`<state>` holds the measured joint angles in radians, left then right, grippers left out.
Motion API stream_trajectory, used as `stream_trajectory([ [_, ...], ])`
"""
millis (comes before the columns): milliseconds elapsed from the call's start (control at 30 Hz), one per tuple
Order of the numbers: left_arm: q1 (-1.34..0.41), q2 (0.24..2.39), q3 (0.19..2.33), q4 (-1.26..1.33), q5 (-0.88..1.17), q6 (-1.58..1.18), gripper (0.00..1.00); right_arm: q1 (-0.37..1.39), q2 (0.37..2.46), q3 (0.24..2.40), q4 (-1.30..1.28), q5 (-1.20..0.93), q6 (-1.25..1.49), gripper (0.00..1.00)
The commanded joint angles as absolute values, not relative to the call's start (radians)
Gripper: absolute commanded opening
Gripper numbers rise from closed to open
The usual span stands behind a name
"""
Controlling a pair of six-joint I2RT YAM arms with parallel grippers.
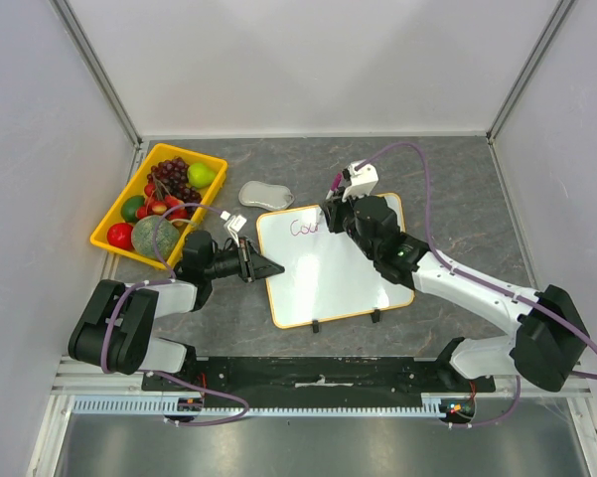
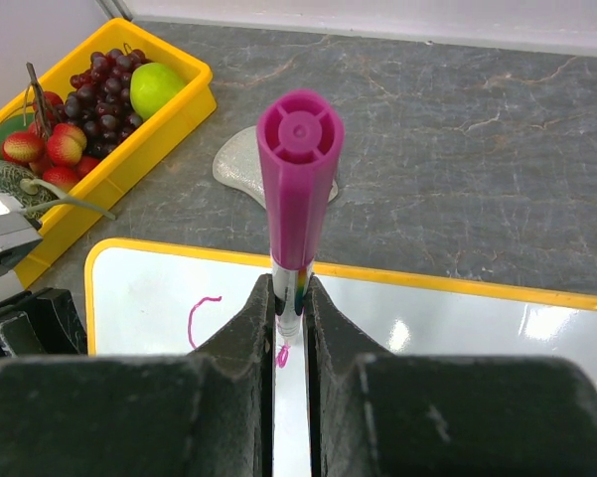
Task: Write a sentence on the whiteboard
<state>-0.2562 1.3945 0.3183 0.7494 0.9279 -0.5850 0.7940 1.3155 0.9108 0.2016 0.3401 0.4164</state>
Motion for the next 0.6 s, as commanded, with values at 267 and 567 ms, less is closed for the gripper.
stream_trajectory([
  [267, -0.273, 1.405, 0.325, 0.719, 0.91, -0.48, 0.02, 0.784, 1.328, 0.956, 0.21, 0.371, 0.394, 0.0],
  [567, -0.275, 1.407, 0.325, 0.719, 0.91, -0.48, 0.02, 0.779, 1.332, 0.928, 0.213, 0.376, 0.4, 0.0],
])
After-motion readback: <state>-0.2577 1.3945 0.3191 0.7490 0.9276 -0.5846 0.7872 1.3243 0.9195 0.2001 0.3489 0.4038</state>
